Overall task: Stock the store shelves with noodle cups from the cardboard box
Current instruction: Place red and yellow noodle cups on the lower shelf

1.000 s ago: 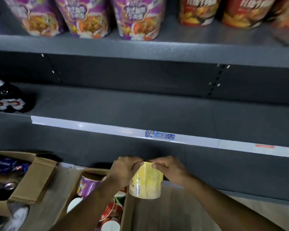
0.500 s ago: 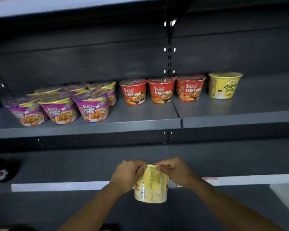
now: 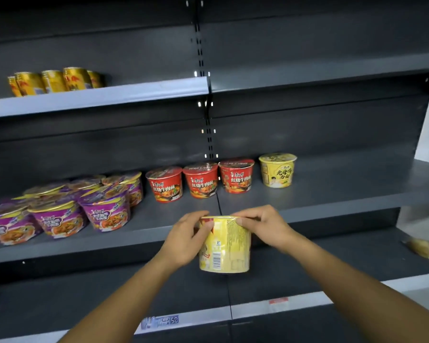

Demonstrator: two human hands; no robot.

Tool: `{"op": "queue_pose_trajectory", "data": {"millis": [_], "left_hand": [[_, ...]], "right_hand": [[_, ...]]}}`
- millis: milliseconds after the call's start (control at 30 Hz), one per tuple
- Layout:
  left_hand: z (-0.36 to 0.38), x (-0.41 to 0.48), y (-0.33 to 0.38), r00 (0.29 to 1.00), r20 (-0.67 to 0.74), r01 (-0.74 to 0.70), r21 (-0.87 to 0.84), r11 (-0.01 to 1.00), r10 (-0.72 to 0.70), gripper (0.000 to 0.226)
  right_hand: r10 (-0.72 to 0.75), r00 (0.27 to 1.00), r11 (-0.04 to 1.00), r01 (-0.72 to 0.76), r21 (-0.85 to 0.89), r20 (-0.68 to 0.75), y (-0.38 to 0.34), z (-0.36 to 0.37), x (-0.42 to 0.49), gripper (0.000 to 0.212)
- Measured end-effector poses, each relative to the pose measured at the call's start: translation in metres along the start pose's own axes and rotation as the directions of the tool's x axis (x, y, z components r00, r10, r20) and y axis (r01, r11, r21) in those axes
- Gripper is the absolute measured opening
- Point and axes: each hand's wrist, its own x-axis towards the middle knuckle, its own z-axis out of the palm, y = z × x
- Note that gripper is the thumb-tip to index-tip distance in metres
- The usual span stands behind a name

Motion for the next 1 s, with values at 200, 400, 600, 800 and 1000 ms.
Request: {"op": "queue_pose_trajectory", "data": {"millis": [200,400,600,800,1000], "left_hand": [[-0.022,0.032,0.019,0.996,0.08,0.077,-0.488,0.869,-0.043,0.028],[-0.038,0.079,0.032,0.999,0.033,0.023,-0.66,0.751,-0.001,0.02],[-0.032,0.119,0.058,0.987,-0.142,-0.052,-0.704,0.709,-0.069,0.01],[-0.012,0.144,0.076,0.982,-0.187,-0.101,-0.558,0.824,-0.006,0.005],[0.017,0.17,0.104,0.924,-0.351,-0.215,-0.151,0.965,0.151,0.015]], "right_hand": [[-0.06,0.997,0.974,0.069,0.215,-0.05,-0.024,-0.028,0.019,0.021],[-0.043,0.996,0.934,0.067,0.351,-0.075,-0.044,-0.054,0.05,0.021],[-0.117,0.983,0.955,0.15,0.256,-0.139,-0.053,-0.074,0.074,0.024],[-0.124,0.982,0.987,0.107,-0.117,-0.144,-0.052,-0.095,0.086,0.018],[-0.224,0.973,0.826,0.161,-0.54,-0.053,-0.051,-0.12,0.106,0.034]]}}
